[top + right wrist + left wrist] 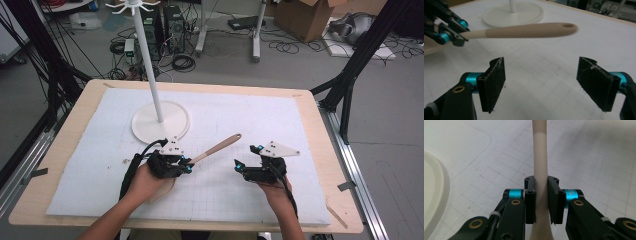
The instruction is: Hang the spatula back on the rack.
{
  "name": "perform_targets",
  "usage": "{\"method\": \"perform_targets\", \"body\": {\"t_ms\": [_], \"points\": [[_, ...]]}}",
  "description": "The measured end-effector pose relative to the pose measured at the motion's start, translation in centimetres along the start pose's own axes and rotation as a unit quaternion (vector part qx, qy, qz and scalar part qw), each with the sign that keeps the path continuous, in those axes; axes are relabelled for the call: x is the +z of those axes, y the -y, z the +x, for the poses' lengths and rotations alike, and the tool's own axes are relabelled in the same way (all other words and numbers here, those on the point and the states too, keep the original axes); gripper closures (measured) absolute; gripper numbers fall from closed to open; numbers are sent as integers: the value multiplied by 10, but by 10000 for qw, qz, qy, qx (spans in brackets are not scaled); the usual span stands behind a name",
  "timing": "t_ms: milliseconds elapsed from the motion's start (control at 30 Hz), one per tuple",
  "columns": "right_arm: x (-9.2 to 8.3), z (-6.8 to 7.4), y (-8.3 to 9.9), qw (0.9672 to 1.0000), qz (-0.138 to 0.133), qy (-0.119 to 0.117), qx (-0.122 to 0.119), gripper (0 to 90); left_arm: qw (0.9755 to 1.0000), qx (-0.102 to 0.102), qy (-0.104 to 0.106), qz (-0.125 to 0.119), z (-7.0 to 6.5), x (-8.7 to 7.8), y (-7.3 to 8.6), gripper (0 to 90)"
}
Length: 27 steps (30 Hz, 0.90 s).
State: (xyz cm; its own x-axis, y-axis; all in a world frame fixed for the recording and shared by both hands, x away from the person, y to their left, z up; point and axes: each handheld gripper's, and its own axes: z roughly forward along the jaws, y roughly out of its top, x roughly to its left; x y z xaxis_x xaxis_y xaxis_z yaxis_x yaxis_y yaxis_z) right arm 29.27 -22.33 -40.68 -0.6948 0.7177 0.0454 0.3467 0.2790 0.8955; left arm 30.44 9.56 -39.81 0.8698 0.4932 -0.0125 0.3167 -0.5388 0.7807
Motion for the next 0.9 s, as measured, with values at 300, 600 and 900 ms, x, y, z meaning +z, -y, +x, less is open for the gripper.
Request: {"method": "perform_targets", "body": {"t_ms": [300, 600, 900], "points": [[22, 20, -19, 9998, 25, -195, 31, 223, 9996, 71, -58, -277, -8, -5, -6, 778], [23, 28, -47, 9979, -550, -146, 294, 201, 9981, -52, -213, -567, -14, -7, -13, 778], [24, 48, -78, 9952, -967, -146, 57, 190, 9968, -160, -395, -669, -14, -15, -19, 778]]}}
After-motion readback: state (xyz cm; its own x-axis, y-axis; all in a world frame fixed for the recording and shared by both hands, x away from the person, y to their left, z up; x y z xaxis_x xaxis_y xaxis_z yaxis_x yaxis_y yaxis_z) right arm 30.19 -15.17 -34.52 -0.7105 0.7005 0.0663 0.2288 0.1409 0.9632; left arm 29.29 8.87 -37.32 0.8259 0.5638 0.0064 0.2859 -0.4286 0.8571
